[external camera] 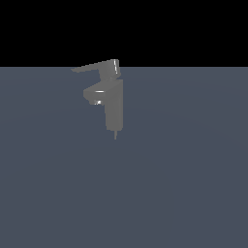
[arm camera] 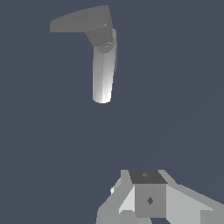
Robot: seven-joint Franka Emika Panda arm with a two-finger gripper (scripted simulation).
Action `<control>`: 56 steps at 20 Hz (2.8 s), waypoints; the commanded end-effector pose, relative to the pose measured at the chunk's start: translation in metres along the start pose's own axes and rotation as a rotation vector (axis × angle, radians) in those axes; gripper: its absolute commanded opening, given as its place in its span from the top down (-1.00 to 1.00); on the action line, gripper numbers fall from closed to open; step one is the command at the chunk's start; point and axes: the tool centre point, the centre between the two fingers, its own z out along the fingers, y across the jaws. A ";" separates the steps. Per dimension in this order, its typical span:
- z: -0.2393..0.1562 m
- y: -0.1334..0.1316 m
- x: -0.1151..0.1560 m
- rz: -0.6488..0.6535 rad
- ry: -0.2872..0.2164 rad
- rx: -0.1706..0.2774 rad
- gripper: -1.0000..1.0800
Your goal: Turn on the faucet by rotating a designated handle.
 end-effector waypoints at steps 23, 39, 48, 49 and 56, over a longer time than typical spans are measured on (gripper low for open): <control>0.025 -0.038 0.136 0.567 -0.145 0.085 1.00; 0.085 -0.074 0.229 0.989 -0.214 0.021 1.00; 0.132 -0.099 0.272 1.216 -0.216 -0.048 1.00; 0.138 -0.102 0.276 1.241 -0.214 -0.056 1.00; 0.180 -0.125 0.303 1.407 -0.189 -0.118 1.00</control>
